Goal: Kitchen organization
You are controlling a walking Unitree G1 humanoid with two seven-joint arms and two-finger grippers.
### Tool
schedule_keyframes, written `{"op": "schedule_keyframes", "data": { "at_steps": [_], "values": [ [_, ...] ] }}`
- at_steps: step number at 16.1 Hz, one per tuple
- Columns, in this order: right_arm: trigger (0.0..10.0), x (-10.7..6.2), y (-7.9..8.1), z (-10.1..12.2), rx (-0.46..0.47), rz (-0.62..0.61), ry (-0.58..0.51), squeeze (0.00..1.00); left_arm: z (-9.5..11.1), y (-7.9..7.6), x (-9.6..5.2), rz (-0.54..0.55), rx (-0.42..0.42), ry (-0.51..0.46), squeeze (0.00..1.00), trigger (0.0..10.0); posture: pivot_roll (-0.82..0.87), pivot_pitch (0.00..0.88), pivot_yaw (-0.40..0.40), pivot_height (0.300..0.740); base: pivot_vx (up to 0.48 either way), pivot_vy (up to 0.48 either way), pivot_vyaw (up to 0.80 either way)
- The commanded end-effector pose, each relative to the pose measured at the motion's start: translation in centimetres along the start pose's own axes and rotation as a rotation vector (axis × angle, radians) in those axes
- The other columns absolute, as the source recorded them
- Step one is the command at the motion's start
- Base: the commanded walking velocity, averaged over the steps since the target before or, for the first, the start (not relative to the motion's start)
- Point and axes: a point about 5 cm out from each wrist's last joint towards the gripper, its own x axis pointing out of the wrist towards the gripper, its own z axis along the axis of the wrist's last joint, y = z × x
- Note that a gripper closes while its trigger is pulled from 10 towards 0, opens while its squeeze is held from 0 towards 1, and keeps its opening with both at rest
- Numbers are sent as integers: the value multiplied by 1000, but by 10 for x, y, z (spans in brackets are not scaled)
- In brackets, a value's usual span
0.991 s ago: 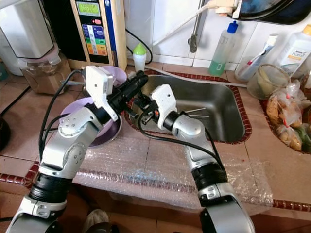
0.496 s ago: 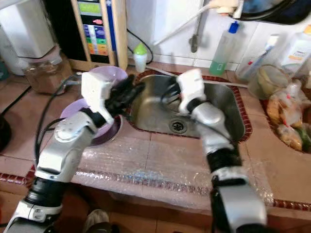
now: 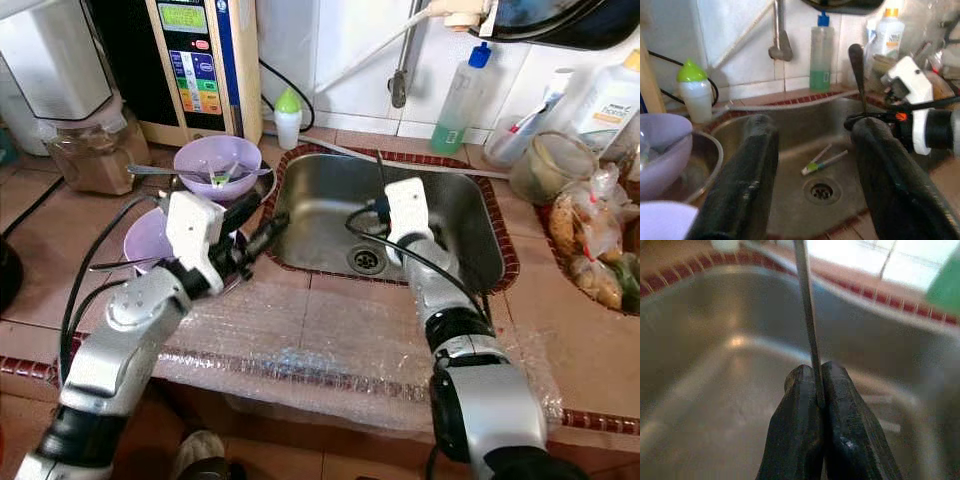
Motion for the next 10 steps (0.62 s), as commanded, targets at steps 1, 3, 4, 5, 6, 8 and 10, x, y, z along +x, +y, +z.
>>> {"op": "schedule_keyframes", "data": {
  "at_steps": [1,3,4,5,6,8,10],
  "values": [
    [10000,2,-1,4,22,-16,1,463,2,-1,-1,2,20,9,1000,10000,44,0,-6,740,0,0,0],
    [10000,2,0,-3,53,-24,31,1000,0,-5,-4,-28,28,33,1000,10000,52,0,-9,740,0,0,0],
    [10000,2,1,-3,69,-27,32,1000,-2,-5,-4,-35,36,41,1000,10000,54,0,-9,740,0,0,0],
    [10000,2,1,-3,82,-26,35,1000,-2,-5,-4,-30,37,43,1000,10000,53,0,-7,740,0,0,0],
    [10000,2,1,-4,98,-23,43,1000,-1,-5,-4,-32,39,45,1000,10000,53,0,-7,740,0,0,0],
    [10000,2,2,-7,104,-17,70,1000,-2,-5,-4,-40,40,59,1000,10000,44,0,1,740,0,0,0],
    [10000,1,2,-13,128,-24,101,1000,-5,-7,-5,-59,40,89,1000,10000,42,0,2,740,0,0,0]
  ]
}}
